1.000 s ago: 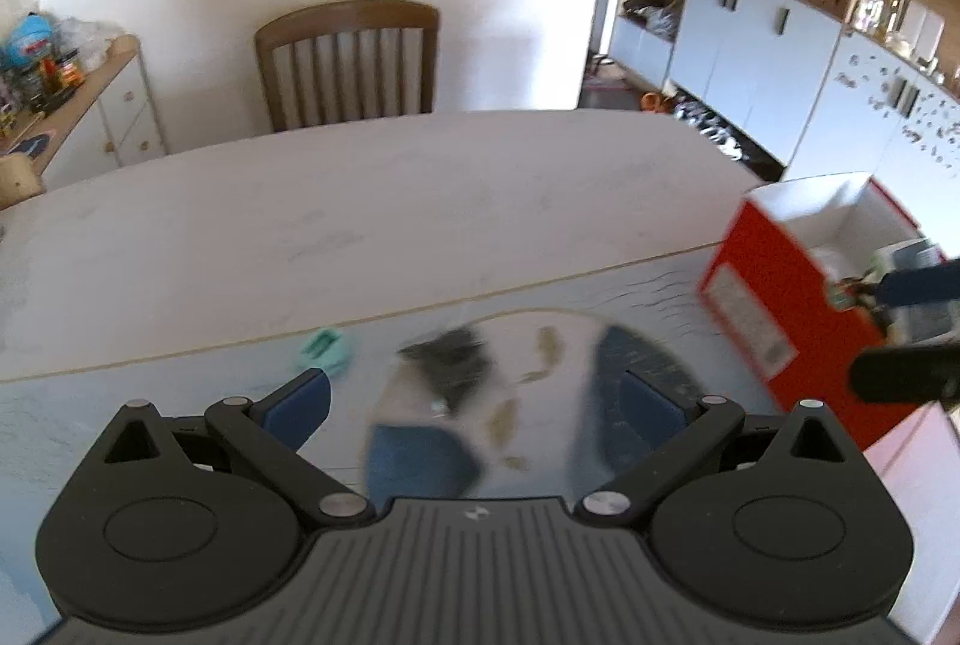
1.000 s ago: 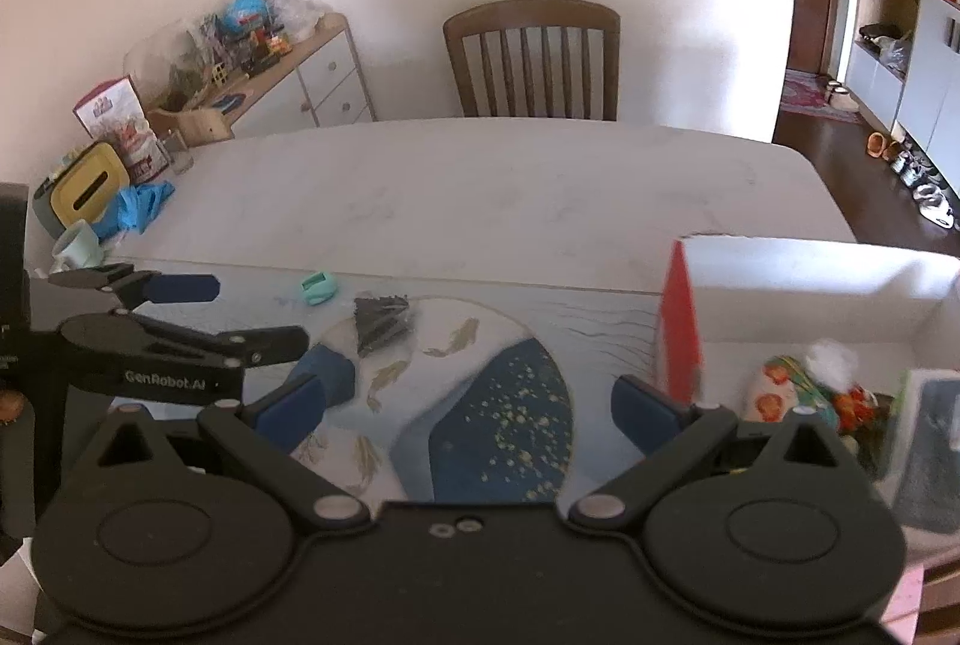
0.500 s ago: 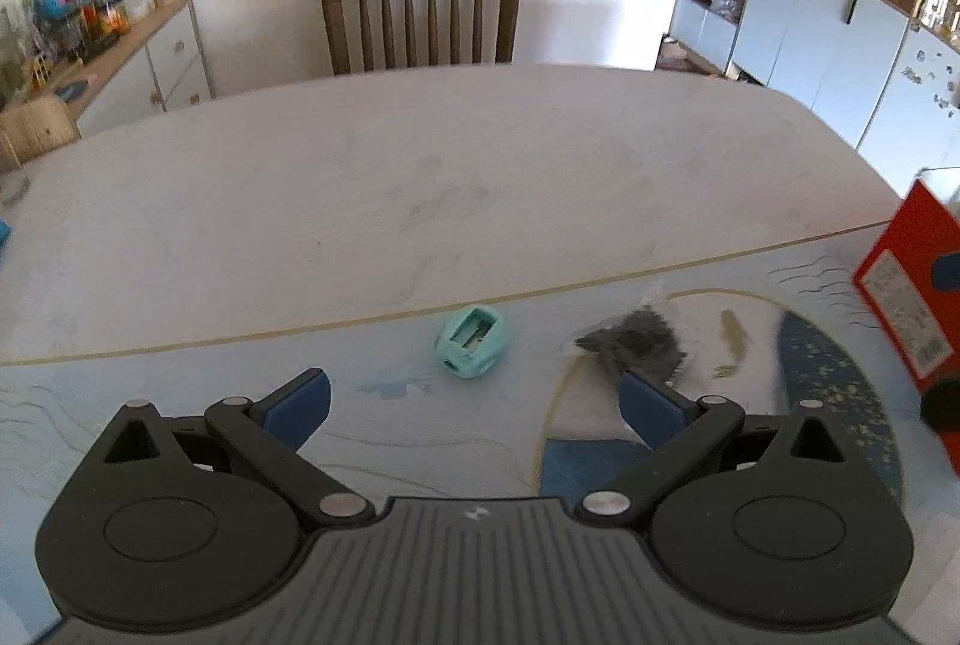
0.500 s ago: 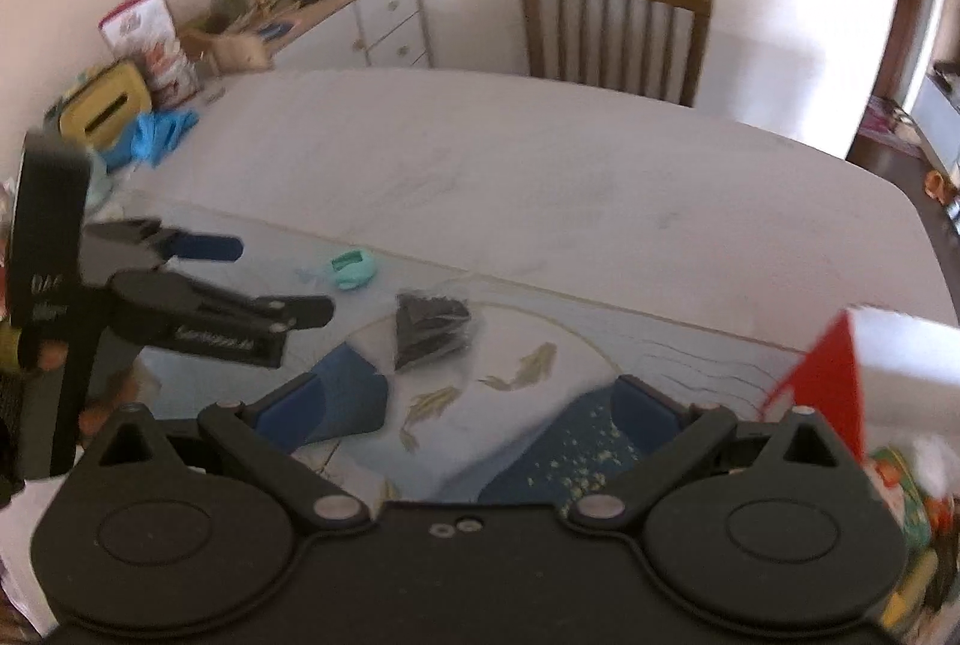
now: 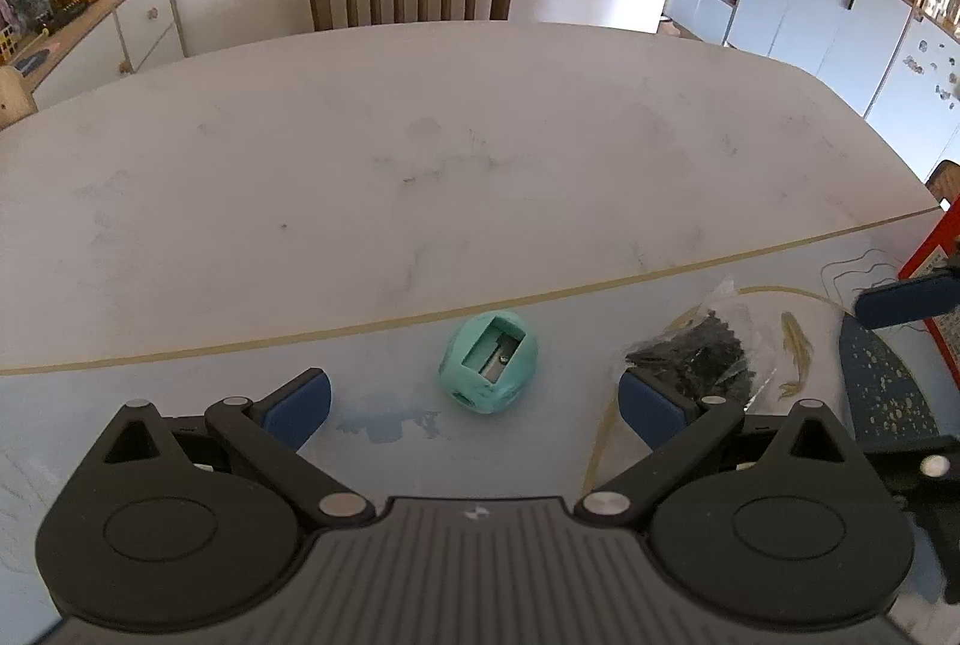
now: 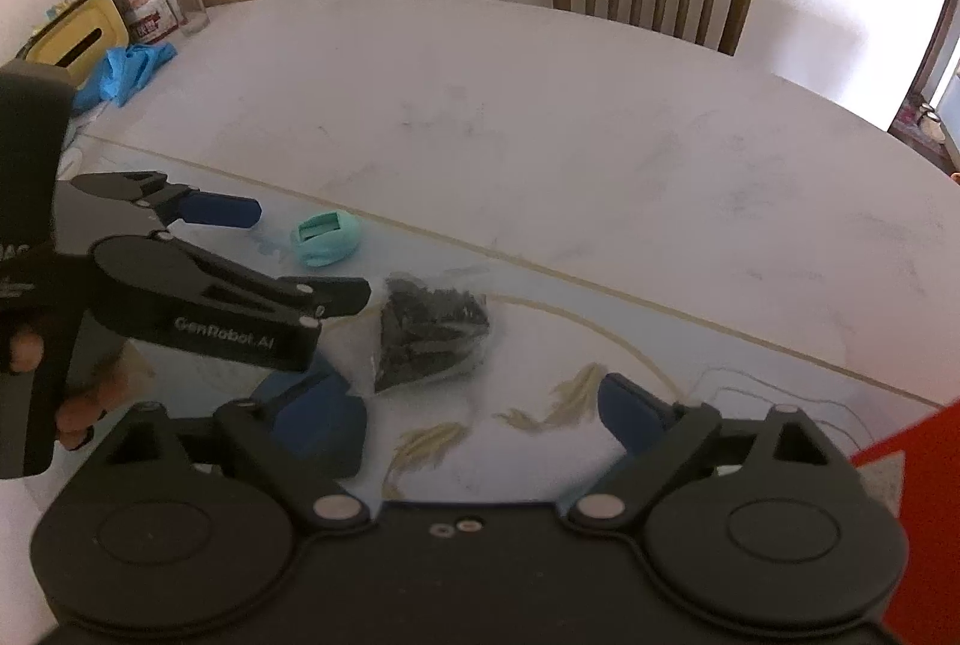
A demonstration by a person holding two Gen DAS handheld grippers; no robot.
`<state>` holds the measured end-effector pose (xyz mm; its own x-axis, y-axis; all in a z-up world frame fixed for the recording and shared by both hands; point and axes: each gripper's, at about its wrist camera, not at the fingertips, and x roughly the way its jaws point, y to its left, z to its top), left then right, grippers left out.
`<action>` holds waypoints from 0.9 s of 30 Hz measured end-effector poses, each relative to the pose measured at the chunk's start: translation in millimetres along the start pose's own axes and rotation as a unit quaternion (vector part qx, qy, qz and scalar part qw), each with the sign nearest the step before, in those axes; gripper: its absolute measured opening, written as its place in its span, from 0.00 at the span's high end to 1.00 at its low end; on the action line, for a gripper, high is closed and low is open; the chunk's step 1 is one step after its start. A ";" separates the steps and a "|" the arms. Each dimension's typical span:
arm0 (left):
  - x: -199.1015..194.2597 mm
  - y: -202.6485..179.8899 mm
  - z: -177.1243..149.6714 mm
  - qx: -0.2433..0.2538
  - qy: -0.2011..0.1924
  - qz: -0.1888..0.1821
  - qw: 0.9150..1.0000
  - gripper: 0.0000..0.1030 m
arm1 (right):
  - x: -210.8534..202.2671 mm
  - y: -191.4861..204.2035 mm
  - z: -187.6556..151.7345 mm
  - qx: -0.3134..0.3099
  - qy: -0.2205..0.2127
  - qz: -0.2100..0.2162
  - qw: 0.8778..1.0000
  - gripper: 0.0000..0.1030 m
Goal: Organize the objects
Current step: 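Grasp the black bag with the right gripper while the left grasps the teal sharpener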
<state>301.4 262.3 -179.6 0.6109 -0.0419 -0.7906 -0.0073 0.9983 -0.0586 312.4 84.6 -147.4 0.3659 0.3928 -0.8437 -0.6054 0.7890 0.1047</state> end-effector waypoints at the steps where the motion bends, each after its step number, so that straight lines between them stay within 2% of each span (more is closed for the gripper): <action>1: 0.5 1.0 -0.9 0.001 -0.002 -0.003 1.000 0.01 | 3.2 0.3 1.1 0.000 0.001 0.002 1.000 0.11; 6: 1.2 4.7 -2.9 0.001 -0.015 -0.011 1.000 0.04 | 19.5 5.2 6.0 -0.012 0.010 0.006 1.000 0.14; 8: 1.5 5.4 -3.3 0.004 -0.020 -0.016 1.000 0.07 | 25.1 6.5 7.2 -0.010 0.016 0.012 1.000 0.18; 11: 0.4 2.7 -2.2 0.017 -0.029 -0.020 0.999 0.21 | 29.4 9.8 9.6 -0.018 0.019 0.016 1.000 0.25; 13: -1.5 0.6 -2.4 0.024 -0.033 -0.025 0.999 0.36 | 30.9 12.4 11.2 -0.024 0.018 0.021 0.999 0.29; 16: -3.1 -1.5 -2.5 0.028 -0.035 -0.030 0.999 0.47 | 33.0 15.7 13.9 -0.032 0.019 0.022 0.999 0.37; 20: -4.1 -4.2 -2.7 0.033 -0.037 -0.022 0.999 0.56 | 32.7 16.8 17.8 -0.036 0.017 0.024 0.999 0.45; 22: -4.9 -5.3 -2.9 0.033 -0.038 -0.021 0.999 0.65 | 32.1 17.9 18.1 -0.039 0.016 0.021 0.999 0.50; 27: -5.4 -10.5 -2.7 0.040 -0.035 -0.008 0.999 0.69 | 28.1 16.8 17.4 -0.037 0.008 0.014 0.999 0.58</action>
<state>296.0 251.9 -176.4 0.6640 -0.0573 -0.7456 0.0641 0.9978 -0.0196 324.9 117.1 -160.2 0.3381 0.4058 -0.8491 -0.6658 0.7408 0.0889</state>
